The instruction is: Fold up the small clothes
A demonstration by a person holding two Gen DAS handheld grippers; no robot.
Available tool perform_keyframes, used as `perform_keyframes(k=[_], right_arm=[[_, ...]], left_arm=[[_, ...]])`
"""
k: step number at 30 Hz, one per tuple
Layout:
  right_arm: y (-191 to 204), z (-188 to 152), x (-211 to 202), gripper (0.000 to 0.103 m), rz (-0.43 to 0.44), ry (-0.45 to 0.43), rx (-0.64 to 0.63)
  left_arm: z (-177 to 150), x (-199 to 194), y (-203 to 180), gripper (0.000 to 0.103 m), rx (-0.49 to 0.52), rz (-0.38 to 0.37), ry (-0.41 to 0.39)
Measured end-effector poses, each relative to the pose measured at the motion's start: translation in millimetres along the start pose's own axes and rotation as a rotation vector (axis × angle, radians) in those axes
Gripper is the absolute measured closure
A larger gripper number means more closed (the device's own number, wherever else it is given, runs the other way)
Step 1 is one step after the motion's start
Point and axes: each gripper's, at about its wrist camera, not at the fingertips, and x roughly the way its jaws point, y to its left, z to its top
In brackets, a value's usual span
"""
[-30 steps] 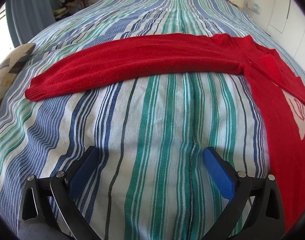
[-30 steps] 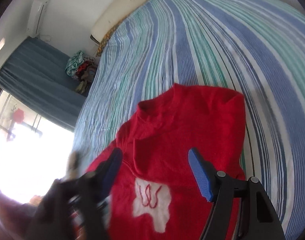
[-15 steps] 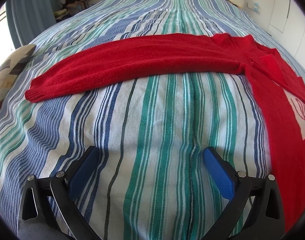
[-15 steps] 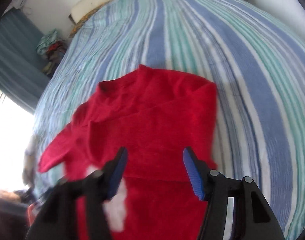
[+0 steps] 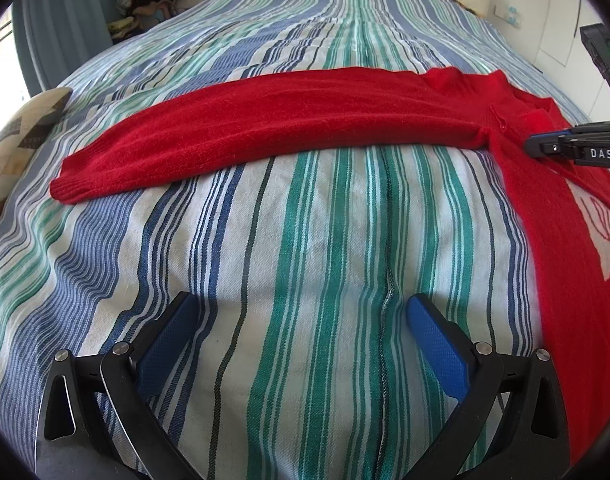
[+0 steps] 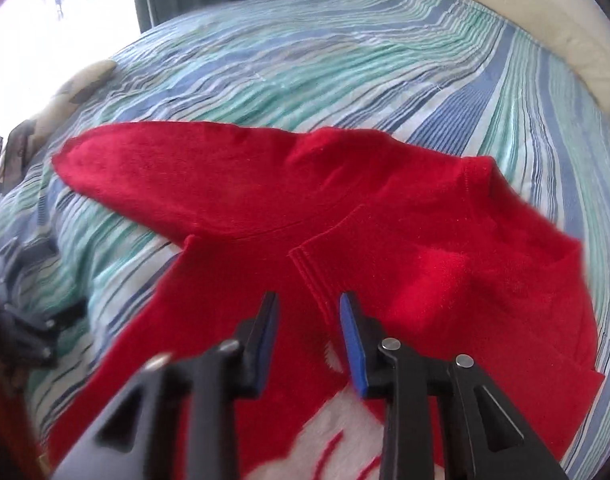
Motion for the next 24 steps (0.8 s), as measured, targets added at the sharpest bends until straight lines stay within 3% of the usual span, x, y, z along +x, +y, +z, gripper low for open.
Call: perform_keyframes(k=[1, 5, 8, 9, 10, 11, 13, 17, 21, 24], right_arm=[[-3, 1, 6, 0.098, -0.004, 0.009, 0.012], [0, -5, -13, 0.1, 0.111, -0.04, -0.004], [7, -16, -16, 0.099, 0.092, 0.007, -0.07], [4, -19, -17, 0.095, 0.084, 0.008, -0.055], [-2, -21, -20, 0.084, 0.082, 0.0, -0.029], [-8, -23, -25, 0.065, 0.094, -0.012, 0.009], [-23, -32, -45, 0.043, 0.135, -0.075, 0.114], [-54, -85, -97, 0.03, 0.146, -0.231, 0.316], [-83, -171, -133, 0.024, -0.036, -0.284, 0.462], [-110, -233, -153, 0.024, -0.195, -0.298, 0.587]], left_arm=[[0, 0, 0, 0.0, 0.0, 0.0, 0.0], [0, 1, 0, 0.0, 0.001, 0.003, 0.002], [0, 1, -2, 0.0, 0.003, 0.007, 0.002], [0, 1, -2, 0.0, 0.002, 0.007, 0.001], [0, 0, -2, 0.0, 0.001, 0.006, 0.0], [0, -2, -2, 0.0, 0.001, 0.004, 0.003], [4, -8, -1, 0.001, 0.006, -0.012, 0.018], [13, -23, -3, 0.001, -0.001, -0.092, -0.009], [29, -26, -11, 0.001, -0.007, -0.119, -0.06], [49, -9, -14, 0.0, -0.021, -0.166, -0.032]])
